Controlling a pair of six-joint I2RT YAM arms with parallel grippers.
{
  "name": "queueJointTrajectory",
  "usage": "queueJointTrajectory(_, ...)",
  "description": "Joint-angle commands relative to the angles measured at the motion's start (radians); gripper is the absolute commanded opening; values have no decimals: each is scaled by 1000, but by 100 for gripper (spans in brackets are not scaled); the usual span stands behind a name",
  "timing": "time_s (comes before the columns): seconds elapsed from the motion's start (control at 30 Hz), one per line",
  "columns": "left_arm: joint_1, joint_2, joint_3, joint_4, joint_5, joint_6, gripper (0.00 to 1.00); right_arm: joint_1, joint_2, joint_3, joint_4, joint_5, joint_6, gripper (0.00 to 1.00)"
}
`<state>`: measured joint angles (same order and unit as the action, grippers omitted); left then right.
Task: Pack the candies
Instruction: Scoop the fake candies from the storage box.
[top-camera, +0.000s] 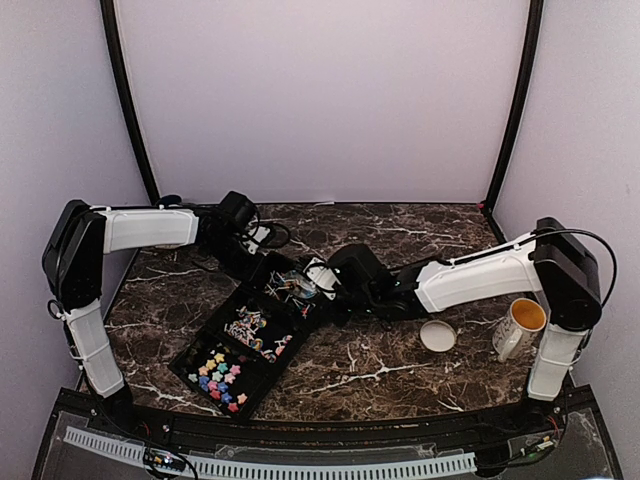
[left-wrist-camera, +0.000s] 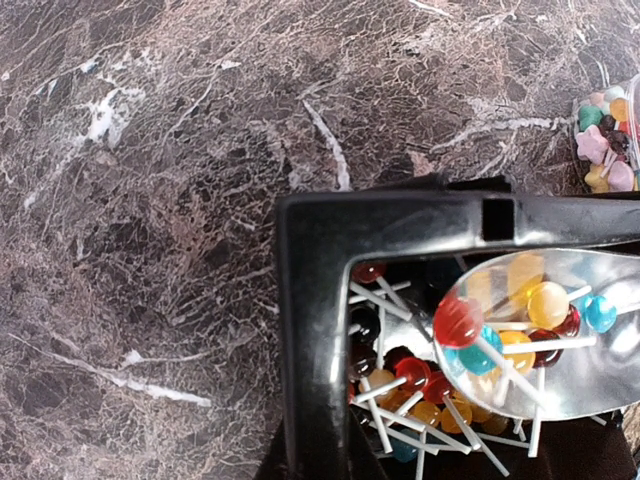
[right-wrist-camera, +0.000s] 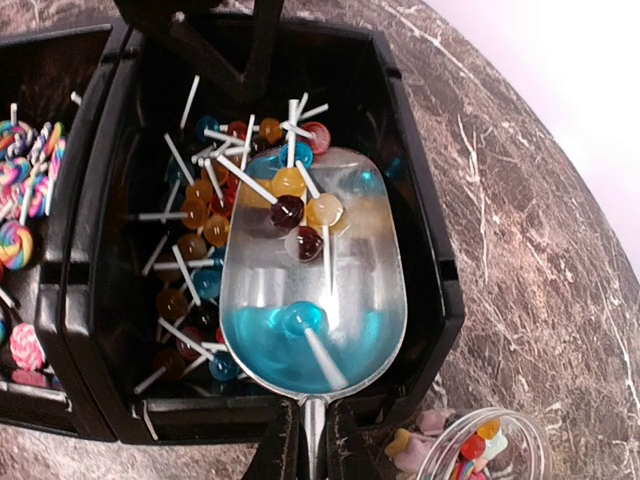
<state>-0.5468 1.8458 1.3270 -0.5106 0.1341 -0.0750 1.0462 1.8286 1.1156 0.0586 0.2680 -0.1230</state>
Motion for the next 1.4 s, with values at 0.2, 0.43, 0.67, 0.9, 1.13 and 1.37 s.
queueJointTrajectory(0.2,4,-42,43,17,19,-9,0,8,28,242,-409,80,-100,0)
queueJointTrajectory(0.43,4,-43,43,14,18,-8,0,9,-41,119,-227,50,-105,0)
queueJointTrajectory(0.67,4,-45,44,14,17,-7,0,-20,-77,-81,62,-64,-62,0)
queueJointTrajectory(0.9,4,-45,41,14,16,-6,0,-28,-73,-177,239,-127,-27,0)
queueJointTrajectory(1.13,5,-46,43,12,13,-6,0,-30,-121,-269,397,-142,-25,0)
queueJointTrajectory(1.37,5,-46,43,15,18,-8,0,-39,-187,-343,474,-97,-28,0)
